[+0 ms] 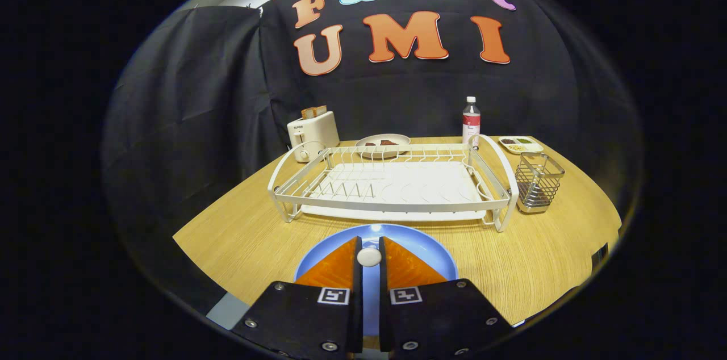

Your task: Take the plate from the dish rack, then take the spoon from the basket and place it into the plate.

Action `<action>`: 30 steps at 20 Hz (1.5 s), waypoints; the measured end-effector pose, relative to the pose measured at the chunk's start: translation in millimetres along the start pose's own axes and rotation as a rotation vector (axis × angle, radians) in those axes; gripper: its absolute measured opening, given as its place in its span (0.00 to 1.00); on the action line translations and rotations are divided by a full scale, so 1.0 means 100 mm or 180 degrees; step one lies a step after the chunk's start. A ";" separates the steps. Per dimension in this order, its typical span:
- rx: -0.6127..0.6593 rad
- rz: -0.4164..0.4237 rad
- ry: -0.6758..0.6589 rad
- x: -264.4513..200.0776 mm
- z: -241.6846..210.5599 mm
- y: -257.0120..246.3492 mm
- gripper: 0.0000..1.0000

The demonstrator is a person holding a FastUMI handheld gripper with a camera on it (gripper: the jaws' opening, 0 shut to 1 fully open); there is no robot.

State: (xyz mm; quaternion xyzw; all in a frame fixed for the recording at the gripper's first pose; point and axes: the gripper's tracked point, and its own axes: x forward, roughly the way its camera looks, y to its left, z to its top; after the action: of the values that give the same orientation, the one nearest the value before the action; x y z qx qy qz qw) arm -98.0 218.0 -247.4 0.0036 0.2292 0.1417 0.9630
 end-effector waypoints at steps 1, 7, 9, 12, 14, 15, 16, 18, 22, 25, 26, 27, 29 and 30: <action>0.0006 0.0013 0.0020 -0.02 -0.01 -0.01 0.15; 0.0093 -0.0109 0.0016 -0.20 0.13 -0.34 0.64; 0.0089 -0.0191 -0.0012 -0.28 0.22 -0.52 0.83; 0.0098 -0.0309 -0.0119 -0.44 0.47 -0.83 0.95; 0.0064 -0.0416 -0.0198 -0.53 0.66 -1.09 0.97; 0.0052 -0.0464 -0.0229 -0.59 0.75 -1.23 0.98; 0.0047 -0.0497 -0.0250 -0.65 0.82 -1.33 0.98; 0.0060 -0.0596 -0.0356 -0.80 1.02 -1.60 0.98; 0.0002 -0.0808 -0.0533 -1.04 1.34 -2.12 0.98; -0.0031 -0.0965 -0.0667 -1.23 1.58 -2.49 0.98; -0.0046 -0.1014 -0.0715 -1.29 1.65 -2.61 0.98; -0.0057 -0.1071 -0.0766 -1.34 1.73 -2.74 0.98; -0.0029 -0.1159 -0.0861 -1.43 1.84 -2.91 0.98; 0.0006 -0.1183 -0.0898 -1.48 1.87 -2.98 0.98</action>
State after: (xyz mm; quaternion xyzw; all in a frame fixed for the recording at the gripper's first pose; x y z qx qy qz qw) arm -61.0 -97.9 -35.8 -0.0181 0.0892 -0.0401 0.9950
